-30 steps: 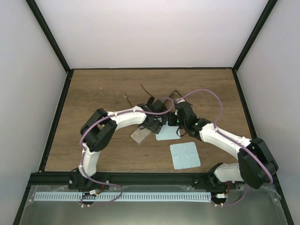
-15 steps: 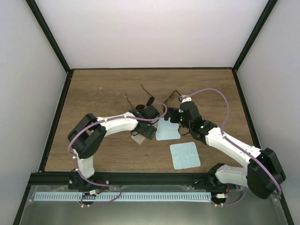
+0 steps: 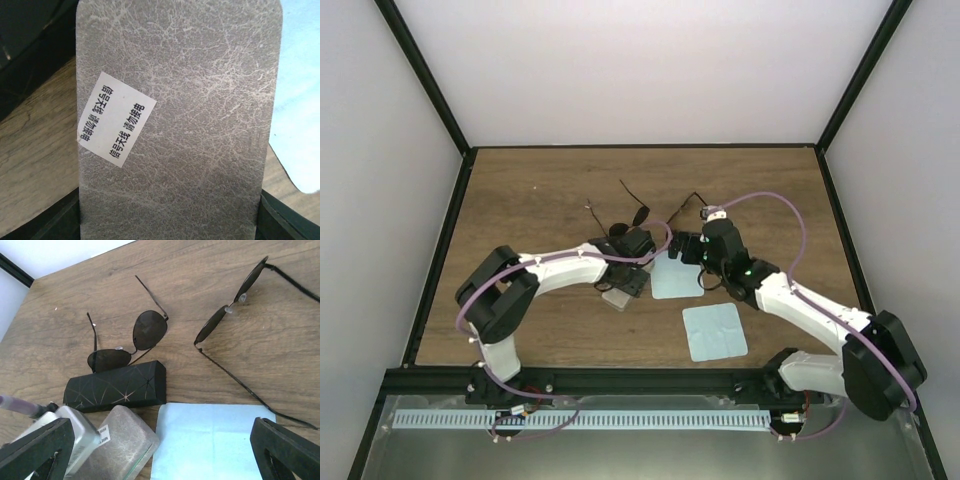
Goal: Organize the sunglasses
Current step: Pick up the sunglasses case from the center of the board.
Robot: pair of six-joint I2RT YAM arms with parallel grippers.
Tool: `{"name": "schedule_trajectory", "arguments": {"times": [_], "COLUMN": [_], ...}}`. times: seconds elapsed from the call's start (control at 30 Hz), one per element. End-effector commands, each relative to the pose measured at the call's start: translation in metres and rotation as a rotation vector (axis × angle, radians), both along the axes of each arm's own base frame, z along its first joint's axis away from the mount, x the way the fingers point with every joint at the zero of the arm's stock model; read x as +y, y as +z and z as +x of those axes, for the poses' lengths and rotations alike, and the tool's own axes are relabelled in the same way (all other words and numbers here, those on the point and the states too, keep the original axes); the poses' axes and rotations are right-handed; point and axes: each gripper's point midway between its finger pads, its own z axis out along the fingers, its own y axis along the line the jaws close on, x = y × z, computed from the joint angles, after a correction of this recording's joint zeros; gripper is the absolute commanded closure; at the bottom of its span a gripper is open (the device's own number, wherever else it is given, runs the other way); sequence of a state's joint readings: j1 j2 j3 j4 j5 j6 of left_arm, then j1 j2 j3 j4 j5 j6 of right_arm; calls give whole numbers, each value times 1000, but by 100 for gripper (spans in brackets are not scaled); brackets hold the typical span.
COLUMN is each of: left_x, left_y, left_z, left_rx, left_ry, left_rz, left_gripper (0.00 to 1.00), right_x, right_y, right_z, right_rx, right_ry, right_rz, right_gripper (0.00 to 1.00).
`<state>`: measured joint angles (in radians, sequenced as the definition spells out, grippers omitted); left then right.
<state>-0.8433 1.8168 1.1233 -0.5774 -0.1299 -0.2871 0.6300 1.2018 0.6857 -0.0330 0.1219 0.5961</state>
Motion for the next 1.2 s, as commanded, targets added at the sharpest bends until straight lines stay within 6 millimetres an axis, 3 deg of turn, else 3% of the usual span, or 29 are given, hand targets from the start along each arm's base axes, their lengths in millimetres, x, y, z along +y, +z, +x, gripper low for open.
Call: {"name": "schedule_trajectory", "arguments": {"times": [0.0, 0.17, 0.27, 0.47, 0.6, 0.73, 0.87, 1.17], "left_x": [-12, -13, -17, -25, -24, -26, -32, -39], "left_y": [37, 70, 91, 152, 182, 196, 194, 206], "left_z": [8, 10, 8, -6, -18, -25, -30, -43], "left_rx": [-62, -99, -115, -162, -191, -173, -126, -90], "left_ry": [15, 26, 10, -70, -134, -182, -217, -287], "left_rz": [-189, -356, -460, -746, -869, -969, -1009, -1086], "left_gripper": [54, 54, 54, 55, 54, 54, 54, 54], "right_x": [3, -1, 8, 28, 25, 23, 30, 49], "right_y": [4, 5, 14, 49, 74, 89, 98, 72], "right_z": [-1, -4, -12, -39, -58, -69, -79, -69], "right_rx": [-10, -16, -58, -220, -337, -409, -433, -320], "right_ry": [9, 20, 100, 300, 358, 402, 475, 526], "right_rz": [92, 156, 211, 346, 403, 422, 434, 413], "right_gripper": [0, 1, 4, 6, 5, 4, 3, 3]}}
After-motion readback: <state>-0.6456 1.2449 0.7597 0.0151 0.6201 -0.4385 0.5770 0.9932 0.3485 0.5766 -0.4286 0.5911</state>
